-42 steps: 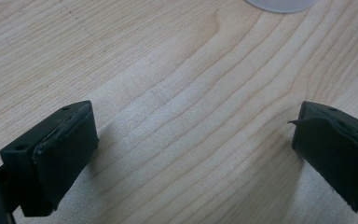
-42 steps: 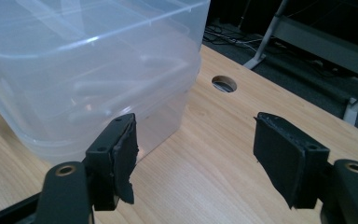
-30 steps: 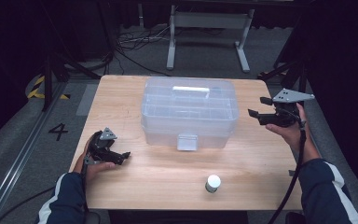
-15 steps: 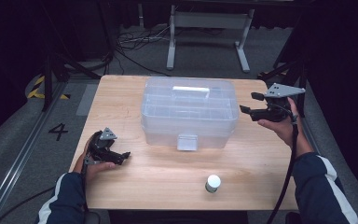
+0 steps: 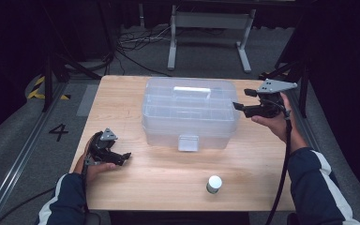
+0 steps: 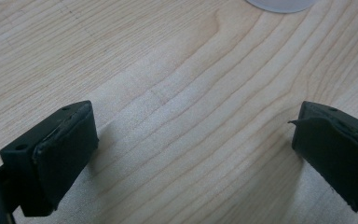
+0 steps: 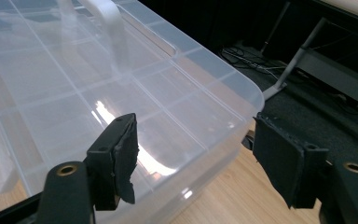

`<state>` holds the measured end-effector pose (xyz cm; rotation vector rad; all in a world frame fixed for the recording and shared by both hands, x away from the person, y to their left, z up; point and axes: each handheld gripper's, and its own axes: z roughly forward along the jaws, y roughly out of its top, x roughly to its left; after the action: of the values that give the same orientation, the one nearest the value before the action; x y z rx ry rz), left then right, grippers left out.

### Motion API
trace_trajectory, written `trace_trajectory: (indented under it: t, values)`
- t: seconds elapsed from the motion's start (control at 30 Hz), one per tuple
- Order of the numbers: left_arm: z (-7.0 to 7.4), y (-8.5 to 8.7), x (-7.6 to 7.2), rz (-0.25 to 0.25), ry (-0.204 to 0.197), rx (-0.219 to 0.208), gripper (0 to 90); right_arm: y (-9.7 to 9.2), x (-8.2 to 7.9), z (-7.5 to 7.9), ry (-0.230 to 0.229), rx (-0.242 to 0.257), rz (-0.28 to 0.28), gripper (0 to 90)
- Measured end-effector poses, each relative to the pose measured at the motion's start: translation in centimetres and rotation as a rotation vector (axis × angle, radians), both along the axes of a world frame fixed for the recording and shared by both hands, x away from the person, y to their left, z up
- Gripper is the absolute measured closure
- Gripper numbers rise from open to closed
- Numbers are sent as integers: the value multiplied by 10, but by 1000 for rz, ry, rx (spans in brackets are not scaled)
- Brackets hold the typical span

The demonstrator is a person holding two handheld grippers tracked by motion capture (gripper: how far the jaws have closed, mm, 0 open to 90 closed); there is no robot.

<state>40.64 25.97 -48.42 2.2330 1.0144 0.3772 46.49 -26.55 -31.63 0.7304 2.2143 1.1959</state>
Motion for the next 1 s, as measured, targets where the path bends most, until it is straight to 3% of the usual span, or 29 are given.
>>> trace_trajectory:
  t: [0.47, 0.73, 1.0]
  values:
    - [0, 0, 0, 2, 2, -2, 4, 33, 13, 1, 27, -8, 71, 362]
    - [0, 0, 0, 1, 0, -1, 4, 49, 21, 0, 41, -24, 84, 373]
    - [0, 0, 0, 1, 0, -1, 4, 67, 28, 2, 50, -41, 123, 437]
